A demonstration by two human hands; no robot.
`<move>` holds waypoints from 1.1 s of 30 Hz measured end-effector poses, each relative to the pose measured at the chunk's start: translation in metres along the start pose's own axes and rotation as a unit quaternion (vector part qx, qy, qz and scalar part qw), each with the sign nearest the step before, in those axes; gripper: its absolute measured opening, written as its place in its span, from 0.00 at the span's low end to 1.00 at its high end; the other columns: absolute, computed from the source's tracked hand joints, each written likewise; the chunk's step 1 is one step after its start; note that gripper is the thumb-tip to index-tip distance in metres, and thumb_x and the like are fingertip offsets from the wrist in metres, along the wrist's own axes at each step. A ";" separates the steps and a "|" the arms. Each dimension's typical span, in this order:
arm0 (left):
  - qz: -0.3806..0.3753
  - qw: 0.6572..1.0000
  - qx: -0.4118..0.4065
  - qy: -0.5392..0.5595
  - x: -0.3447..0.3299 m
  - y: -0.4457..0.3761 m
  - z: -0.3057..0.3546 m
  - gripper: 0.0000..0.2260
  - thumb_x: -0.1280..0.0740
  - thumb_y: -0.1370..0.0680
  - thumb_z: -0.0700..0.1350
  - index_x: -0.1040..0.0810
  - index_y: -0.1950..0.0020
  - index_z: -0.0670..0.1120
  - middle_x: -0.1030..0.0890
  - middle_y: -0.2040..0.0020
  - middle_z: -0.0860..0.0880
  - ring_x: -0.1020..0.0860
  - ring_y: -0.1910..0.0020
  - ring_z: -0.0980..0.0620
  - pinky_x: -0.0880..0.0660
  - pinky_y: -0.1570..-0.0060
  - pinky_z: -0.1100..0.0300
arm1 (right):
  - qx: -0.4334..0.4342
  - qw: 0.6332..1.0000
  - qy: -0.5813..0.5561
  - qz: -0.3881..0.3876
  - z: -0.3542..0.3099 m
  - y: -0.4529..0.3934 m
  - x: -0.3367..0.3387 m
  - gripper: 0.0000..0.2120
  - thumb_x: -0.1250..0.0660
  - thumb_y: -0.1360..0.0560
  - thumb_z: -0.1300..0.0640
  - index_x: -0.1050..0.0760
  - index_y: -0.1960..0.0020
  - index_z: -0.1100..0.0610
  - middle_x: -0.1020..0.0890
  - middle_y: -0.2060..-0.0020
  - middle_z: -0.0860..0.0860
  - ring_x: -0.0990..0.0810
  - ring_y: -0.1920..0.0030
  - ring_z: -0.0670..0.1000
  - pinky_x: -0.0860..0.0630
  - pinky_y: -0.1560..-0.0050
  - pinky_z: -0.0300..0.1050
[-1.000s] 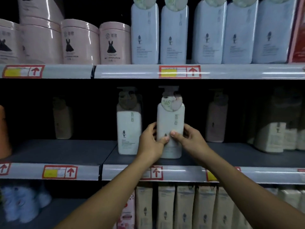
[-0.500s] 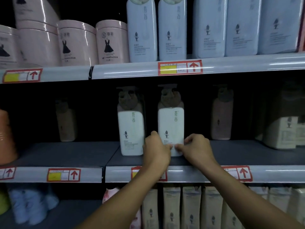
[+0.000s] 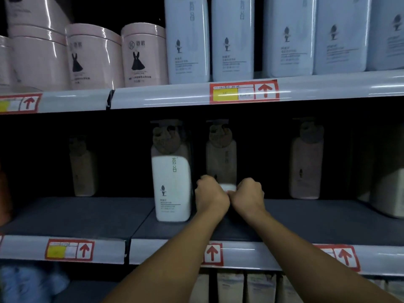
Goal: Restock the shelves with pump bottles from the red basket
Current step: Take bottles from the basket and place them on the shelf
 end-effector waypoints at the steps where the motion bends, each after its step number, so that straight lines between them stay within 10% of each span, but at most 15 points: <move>1: 0.002 1.000 0.003 0.003 -0.002 -0.004 -0.001 0.17 0.29 0.24 0.41 0.28 0.38 0.37 0.23 0.37 0.38 0.22 0.38 0.38 0.23 0.44 0.48 | -0.003 1.000 0.002 0.001 -0.001 -0.003 -0.002 0.19 0.28 0.27 0.59 0.34 0.70 0.58 0.20 0.64 0.58 0.18 0.58 0.59 0.34 0.69 0.40; 11: 0.001 0.995 0.052 0.087 -0.004 -0.003 -0.008 0.21 0.26 0.26 0.45 0.26 0.38 0.37 0.22 0.37 0.39 0.22 0.38 0.38 0.23 0.43 0.50 | -0.055 0.997 -0.048 -0.033 0.002 0.000 -0.001 0.17 0.27 0.25 0.51 0.31 0.65 0.57 0.21 0.59 0.57 0.22 0.58 0.57 0.31 0.66 0.40; 17: -0.013 0.998 0.001 0.066 0.021 0.031 -0.005 0.17 0.29 0.24 0.45 0.28 0.40 0.41 0.22 0.39 0.41 0.22 0.41 0.40 0.23 0.43 0.49 | 0.018 0.999 -0.014 -0.040 -0.018 0.051 0.036 0.24 0.30 0.23 0.47 0.26 0.32 0.58 0.17 0.43 0.57 0.19 0.41 0.59 0.24 0.49 0.45; 27: -0.029 0.985 -0.084 0.147 0.088 0.144 -0.017 0.19 0.30 0.24 0.45 0.26 0.34 0.44 0.20 0.39 0.46 0.20 0.42 0.46 0.22 0.42 0.53 | 0.156 0.987 0.026 -0.004 -0.032 0.183 0.097 0.24 0.31 0.22 0.46 0.26 0.30 0.55 0.17 0.41 0.55 0.19 0.42 0.55 0.27 0.48 0.43; 33: -0.088 0.957 -0.092 0.262 0.082 0.255 -0.065 0.13 0.28 0.24 0.40 0.22 0.40 0.44 0.19 0.46 0.48 0.22 0.57 0.63 0.25 0.59 0.74 | 0.175 0.984 -0.015 0.008 0.035 0.287 0.109 0.20 0.31 0.22 0.47 0.24 0.33 0.54 0.17 0.47 0.51 0.18 0.49 0.50 0.21 0.47 0.47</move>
Point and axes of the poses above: each hand's wrist, its own y-axis away from the middle knuckle, its own x-axis out of the back of the hand, z = x × y, the point moved 7 cm from there along -y, towards the middle knuckle
